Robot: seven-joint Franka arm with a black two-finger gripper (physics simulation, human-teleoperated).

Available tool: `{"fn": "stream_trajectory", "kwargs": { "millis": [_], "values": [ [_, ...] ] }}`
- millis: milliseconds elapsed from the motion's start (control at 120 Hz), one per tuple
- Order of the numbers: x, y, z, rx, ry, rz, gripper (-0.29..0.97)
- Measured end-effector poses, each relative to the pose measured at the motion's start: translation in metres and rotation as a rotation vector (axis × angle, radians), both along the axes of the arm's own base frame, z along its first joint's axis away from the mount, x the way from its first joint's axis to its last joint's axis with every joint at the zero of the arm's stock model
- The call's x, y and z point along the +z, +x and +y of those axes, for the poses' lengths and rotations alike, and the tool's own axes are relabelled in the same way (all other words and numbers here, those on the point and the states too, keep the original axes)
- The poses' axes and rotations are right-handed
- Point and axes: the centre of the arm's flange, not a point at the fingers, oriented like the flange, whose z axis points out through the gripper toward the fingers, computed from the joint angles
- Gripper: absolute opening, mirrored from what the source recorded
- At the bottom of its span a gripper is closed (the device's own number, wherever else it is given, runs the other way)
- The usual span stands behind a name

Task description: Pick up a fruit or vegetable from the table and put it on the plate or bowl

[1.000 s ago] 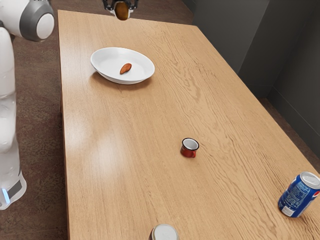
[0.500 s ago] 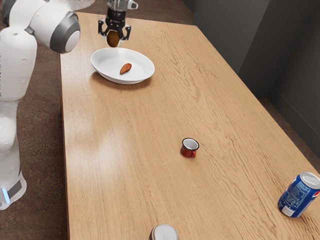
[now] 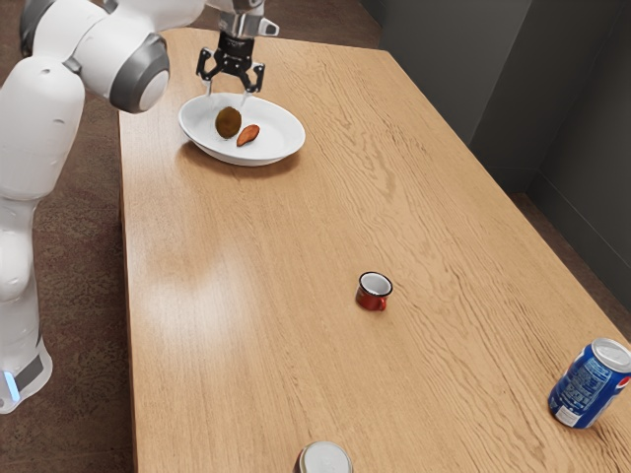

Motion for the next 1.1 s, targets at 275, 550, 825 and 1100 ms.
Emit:
{"fn": "stream_trajectory", "kwargs": {
  "millis": [275, 550, 825, 1100],
  "values": [
    [0.090, -0.040, 0.006, 0.007, 0.060, -0.151, 0.67],
    [0.264, 0.032, -0.262, -0.944, 0.184, -0.529, 0.67],
    [0.192, 0.100, -0.300, -1.500, 0.271, -0.203, 0.68],
    [0.142, 0.152, -0.315, -1.891, 0.134, -0.141, 0.68]
  ]
}}
